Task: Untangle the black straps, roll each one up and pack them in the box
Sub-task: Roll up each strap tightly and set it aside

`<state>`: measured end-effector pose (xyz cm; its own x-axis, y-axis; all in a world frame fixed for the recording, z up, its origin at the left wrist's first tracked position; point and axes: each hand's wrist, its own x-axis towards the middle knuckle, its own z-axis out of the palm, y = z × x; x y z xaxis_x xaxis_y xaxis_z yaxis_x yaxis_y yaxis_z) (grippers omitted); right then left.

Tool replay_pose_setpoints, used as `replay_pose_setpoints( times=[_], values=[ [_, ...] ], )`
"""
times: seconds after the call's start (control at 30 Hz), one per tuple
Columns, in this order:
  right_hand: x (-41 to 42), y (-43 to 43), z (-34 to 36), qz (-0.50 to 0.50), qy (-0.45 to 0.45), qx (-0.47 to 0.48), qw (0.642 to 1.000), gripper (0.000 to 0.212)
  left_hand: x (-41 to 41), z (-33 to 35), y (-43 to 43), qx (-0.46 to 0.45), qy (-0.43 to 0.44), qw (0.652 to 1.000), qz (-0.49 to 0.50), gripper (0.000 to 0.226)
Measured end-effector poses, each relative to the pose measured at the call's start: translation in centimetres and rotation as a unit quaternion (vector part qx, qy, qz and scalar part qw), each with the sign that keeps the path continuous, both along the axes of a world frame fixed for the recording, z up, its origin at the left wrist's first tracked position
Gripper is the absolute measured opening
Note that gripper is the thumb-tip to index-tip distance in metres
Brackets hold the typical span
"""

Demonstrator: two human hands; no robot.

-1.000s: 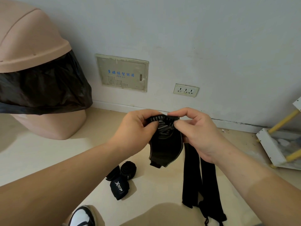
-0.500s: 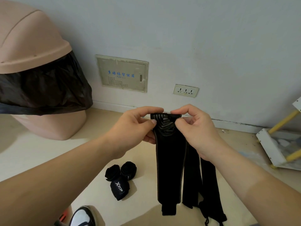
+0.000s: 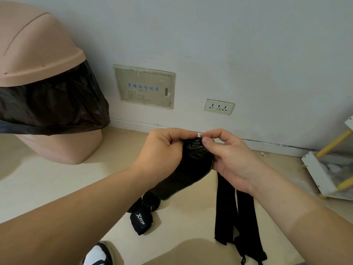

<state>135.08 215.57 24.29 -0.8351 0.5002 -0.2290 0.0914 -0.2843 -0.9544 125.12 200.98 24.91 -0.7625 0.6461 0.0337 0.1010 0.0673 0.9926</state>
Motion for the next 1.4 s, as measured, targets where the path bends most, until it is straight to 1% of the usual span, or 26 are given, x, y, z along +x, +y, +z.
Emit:
replay_pose_setpoints(
  times=[0.07,0.13,0.23,0.3,0.4,0.47,0.53,0.63,0.73,0.83,0.9,0.93,1.0,1.07,1.17,1.23,1.3,1.4],
  values=[
    [0.0,0.2,-0.2,-0.005,-0.002,0.014,1.000,0.019,0.0,0.1,-0.1,-0.005,-0.029,0.999,-0.014,0.053],
    [0.0,0.3,-0.5,-0.012,-0.005,0.046,0.999,0.030,-0.1,0.3,-0.3,-0.003,-0.081,0.996,-0.032,0.051],
    [-0.1,0.4,-0.7,-0.025,-0.005,0.094,0.995,0.038,-0.4,0.3,-0.5,0.008,-0.132,0.990,-0.041,0.038],
    [0.0,0.5,-0.5,-0.039,0.003,0.110,0.993,0.039,-0.7,0.1,-0.6,-0.006,-0.138,0.989,-0.056,0.029],
    [0.1,0.4,0.0,-0.046,0.015,0.165,0.985,0.038,-0.8,0.0,-0.7,-0.037,-0.109,0.986,-0.124,0.038],
    [0.1,0.2,0.1,-0.041,0.017,0.210,0.977,0.042,-1.0,0.0,-0.7,-0.054,-0.095,0.986,-0.124,0.041],
    [0.1,-0.1,0.0,-0.036,0.014,0.240,0.970,0.043,-1.2,-0.1,-0.7,-0.067,-0.094,0.985,-0.127,0.039],
    [0.1,-0.3,0.3,-0.026,0.009,0.221,0.975,0.035,-1.6,-0.4,-0.8,-0.073,-0.075,0.985,-0.136,0.024],
    [0.2,-0.2,0.3,-0.023,0.005,0.184,0.983,0.031,-1.9,-0.7,-0.8,-0.068,-0.050,0.990,-0.111,0.017],
    [0.0,0.1,0.1,-0.011,-0.024,0.098,0.995,0.025,-2.0,-0.9,-0.6,-0.076,-0.016,0.993,-0.086,0.016],
    [0.0,0.3,0.1,0.030,-0.042,0.034,0.998,0.024,-1.9,-0.9,-0.6,-0.072,0.003,0.994,-0.076,0.014],
    [0.1,0.4,0.2,0.054,-0.045,0.023,0.997,0.027,-1.8,-0.9,-0.5,-0.068,0.011,0.995,-0.077,0.012],
    [0.3,0.6,0.3,0.082,-0.036,0.024,0.996,0.028,-1.8,-0.6,-0.6,-0.069,0.047,0.993,-0.083,0.010],
    [0.5,0.6,0.6,0.086,-0.018,0.028,0.996,0.028,-2.1,-0.4,-0.6,-0.067,0.092,0.990,-0.080,0.012],
    [0.4,0.3,0.7,0.064,-0.007,0.072,0.995,0.032,-2.3,-0.5,-0.5,-0.050,0.131,0.988,-0.063,0.010],
    [0.3,0.1,0.5,0.028,-0.006,0.116,0.993,0.037,-2.0,-0.6,-0.4,-0.045,0.153,0.986,-0.052,0.007],
    [0.2,-0.1,0.2,-0.005,-0.003,0.148,0.989,0.039,-1.7,-0.5,-0.4,-0.037,0.135,0.989,-0.052,0.005],
    [0.3,-0.2,0.2,-0.025,0.009,0.176,0.984,0.037,-1.3,-0.2,-0.7,-0.015,0.021,0.997,-0.069,0.006]
  ],
)
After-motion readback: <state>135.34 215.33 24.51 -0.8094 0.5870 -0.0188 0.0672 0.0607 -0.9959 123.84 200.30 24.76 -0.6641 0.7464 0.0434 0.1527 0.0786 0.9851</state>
